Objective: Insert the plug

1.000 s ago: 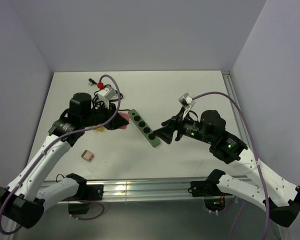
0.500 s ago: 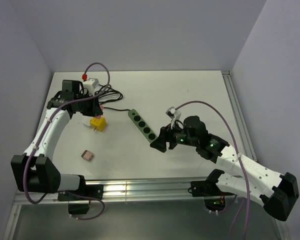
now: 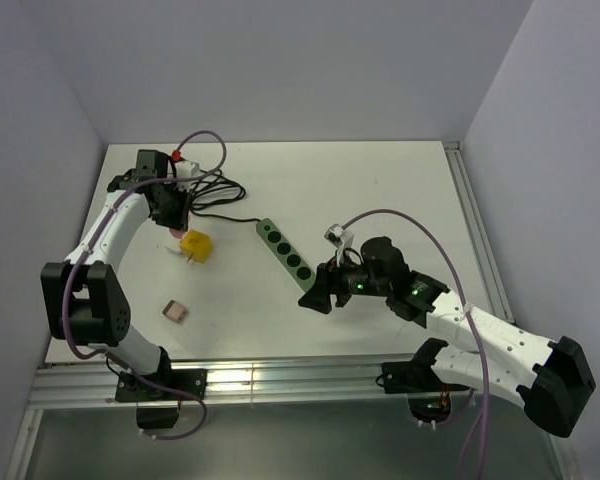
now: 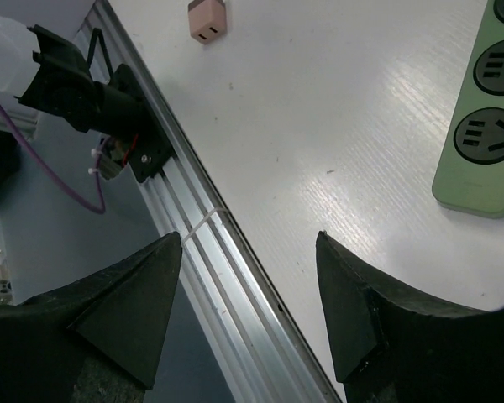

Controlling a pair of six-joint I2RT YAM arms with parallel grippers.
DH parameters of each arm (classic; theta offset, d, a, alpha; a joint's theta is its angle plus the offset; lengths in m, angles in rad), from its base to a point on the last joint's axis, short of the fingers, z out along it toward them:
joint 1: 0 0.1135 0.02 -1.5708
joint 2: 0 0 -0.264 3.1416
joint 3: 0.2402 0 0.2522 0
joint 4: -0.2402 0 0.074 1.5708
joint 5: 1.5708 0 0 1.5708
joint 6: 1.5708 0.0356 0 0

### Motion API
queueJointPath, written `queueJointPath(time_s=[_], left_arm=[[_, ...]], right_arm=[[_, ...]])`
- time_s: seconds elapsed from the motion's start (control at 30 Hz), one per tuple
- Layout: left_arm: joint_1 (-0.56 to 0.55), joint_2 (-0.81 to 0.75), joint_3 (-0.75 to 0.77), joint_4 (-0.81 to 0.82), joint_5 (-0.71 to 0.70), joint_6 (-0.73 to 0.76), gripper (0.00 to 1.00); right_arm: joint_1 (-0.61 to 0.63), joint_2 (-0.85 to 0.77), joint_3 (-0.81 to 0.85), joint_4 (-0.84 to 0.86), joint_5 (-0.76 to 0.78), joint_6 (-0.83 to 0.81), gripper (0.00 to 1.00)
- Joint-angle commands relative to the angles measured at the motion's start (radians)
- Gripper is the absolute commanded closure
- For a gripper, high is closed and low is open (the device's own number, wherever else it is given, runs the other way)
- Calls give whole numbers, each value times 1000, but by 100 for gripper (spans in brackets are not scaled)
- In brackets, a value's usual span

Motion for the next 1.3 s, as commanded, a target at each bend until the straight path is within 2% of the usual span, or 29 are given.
queueJointPath(time_s=[0.0, 0.37, 1.27], left_arm=[[-1, -21, 17, 22, -45, 55, 100], [-35, 18, -40, 59, -16, 80, 100], [-55, 87, -37, 59, -64, 83, 100]], right_arm=[[-4, -7, 4, 56, -32, -8, 28], [-4, 1, 2, 48, -23, -14, 28], [-4, 24, 5, 45, -24, -14, 28]])
